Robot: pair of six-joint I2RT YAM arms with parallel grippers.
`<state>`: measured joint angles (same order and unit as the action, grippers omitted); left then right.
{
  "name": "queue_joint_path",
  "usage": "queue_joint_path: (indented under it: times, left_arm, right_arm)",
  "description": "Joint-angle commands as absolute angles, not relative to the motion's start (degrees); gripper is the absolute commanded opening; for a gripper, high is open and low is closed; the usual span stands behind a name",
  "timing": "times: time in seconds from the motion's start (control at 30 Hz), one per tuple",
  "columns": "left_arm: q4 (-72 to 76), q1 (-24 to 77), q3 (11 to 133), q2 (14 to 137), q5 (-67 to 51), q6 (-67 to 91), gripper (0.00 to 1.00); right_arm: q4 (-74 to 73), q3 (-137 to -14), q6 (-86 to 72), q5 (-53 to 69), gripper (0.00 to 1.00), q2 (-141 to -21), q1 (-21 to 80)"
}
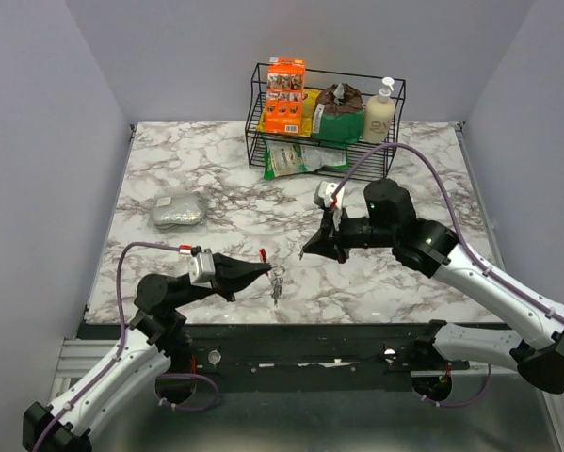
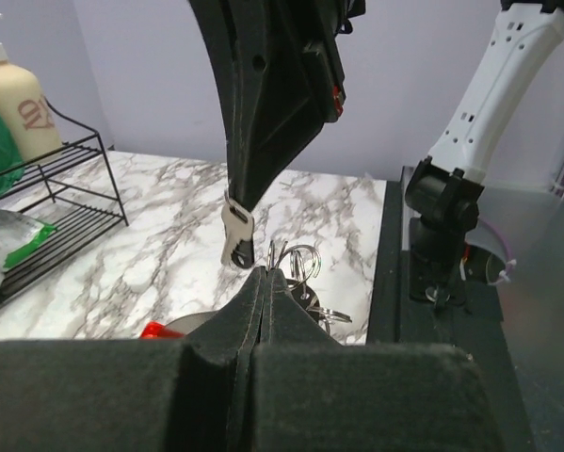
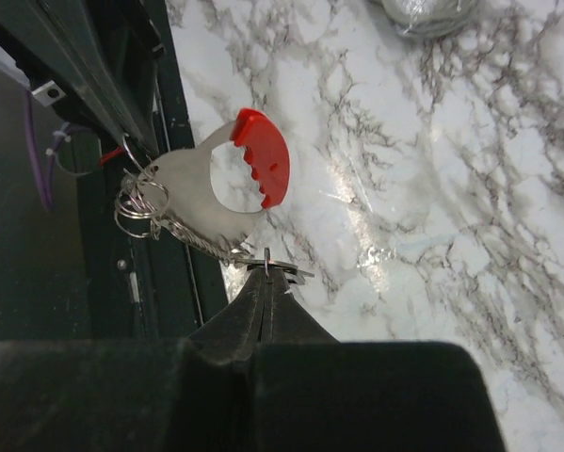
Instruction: Put the keys on the keyring
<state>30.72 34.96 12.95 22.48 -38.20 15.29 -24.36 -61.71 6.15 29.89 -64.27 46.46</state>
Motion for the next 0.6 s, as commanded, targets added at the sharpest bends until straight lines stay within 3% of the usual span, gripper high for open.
queue_joint_path:
  times: [0.0, 0.57]
  left_arm:
    - [48.9, 35.2, 9.7, 23.9, -36.7, 22.5, 0.0]
    - [64.1, 35.2, 6.5, 27.5, -34.8, 26.9, 0.0]
  right_arm:
    - [-18.9, -60.8, 7.6, 27.4, 0.01, -61.4, 46.8]
    - [-17.1, -62.6, 8.9, 34.4, 0.01, -60.2, 46.8]
